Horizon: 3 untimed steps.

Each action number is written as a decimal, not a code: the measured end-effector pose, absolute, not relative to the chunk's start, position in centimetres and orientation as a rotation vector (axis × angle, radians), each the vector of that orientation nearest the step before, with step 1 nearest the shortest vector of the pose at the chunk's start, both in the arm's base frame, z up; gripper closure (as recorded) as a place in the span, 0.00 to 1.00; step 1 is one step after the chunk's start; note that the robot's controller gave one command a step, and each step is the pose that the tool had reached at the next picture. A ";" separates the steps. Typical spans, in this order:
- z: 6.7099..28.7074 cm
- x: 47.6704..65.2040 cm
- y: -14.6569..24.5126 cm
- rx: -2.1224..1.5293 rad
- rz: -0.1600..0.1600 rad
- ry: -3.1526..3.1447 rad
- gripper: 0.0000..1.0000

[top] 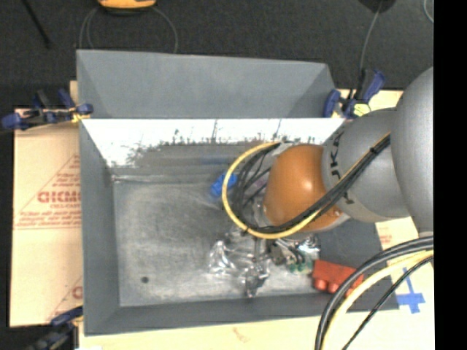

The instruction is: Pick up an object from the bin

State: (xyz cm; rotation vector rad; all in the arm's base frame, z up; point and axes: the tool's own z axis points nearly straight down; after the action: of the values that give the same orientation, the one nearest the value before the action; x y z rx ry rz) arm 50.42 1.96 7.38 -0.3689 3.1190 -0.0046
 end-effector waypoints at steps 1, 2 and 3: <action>10.0 47.4 1.5 0.087 0.000 3.140 0.00; 12.1 48.0 1.8 0.423 0.002 3.109 0.00; 7.3 48.0 3.9 0.737 0.002 3.044 0.00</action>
Offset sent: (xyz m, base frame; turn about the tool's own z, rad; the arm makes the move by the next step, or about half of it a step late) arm -0.0303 -0.0041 0.0262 0.2942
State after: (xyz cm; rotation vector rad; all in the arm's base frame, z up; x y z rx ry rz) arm 48.04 3.87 7.30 0.7369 3.0441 0.0025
